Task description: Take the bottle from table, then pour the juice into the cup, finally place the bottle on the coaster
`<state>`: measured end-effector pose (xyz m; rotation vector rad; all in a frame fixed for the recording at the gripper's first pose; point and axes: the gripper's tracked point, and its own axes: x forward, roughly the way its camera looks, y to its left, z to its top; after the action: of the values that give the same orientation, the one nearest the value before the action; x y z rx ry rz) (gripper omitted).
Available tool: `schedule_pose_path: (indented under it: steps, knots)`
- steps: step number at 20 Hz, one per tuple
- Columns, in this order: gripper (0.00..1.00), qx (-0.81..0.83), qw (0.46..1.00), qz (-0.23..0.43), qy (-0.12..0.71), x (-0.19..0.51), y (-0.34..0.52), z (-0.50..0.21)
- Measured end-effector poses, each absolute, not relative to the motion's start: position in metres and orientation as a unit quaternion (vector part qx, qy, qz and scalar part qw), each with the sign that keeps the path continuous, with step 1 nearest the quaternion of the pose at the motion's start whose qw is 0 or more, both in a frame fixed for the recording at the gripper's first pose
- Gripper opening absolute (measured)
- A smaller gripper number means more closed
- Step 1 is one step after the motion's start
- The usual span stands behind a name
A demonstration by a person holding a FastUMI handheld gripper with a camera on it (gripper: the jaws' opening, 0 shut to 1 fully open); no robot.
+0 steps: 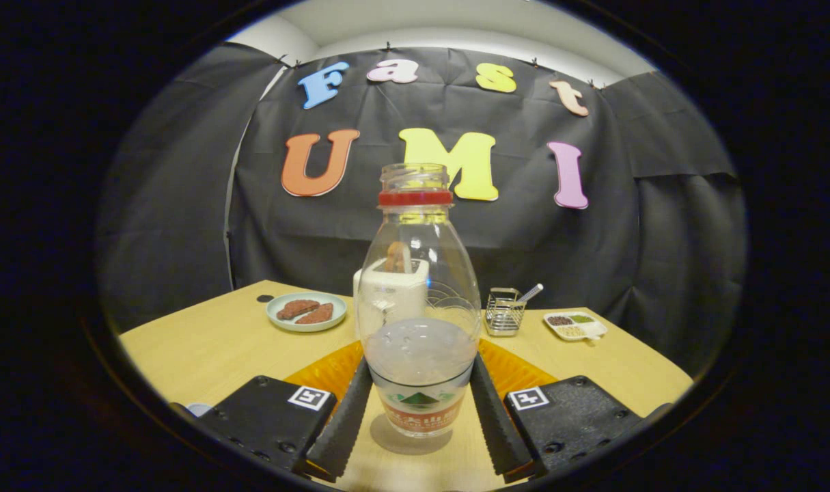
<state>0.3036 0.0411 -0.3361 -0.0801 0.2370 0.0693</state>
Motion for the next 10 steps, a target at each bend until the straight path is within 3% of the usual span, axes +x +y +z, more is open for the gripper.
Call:
schedule_pose_path:
  steps: [10]
  knots:
    - [0.8, -0.024, 0.989, 0.029, 0.143, 0.322, 0.035, -0.392]
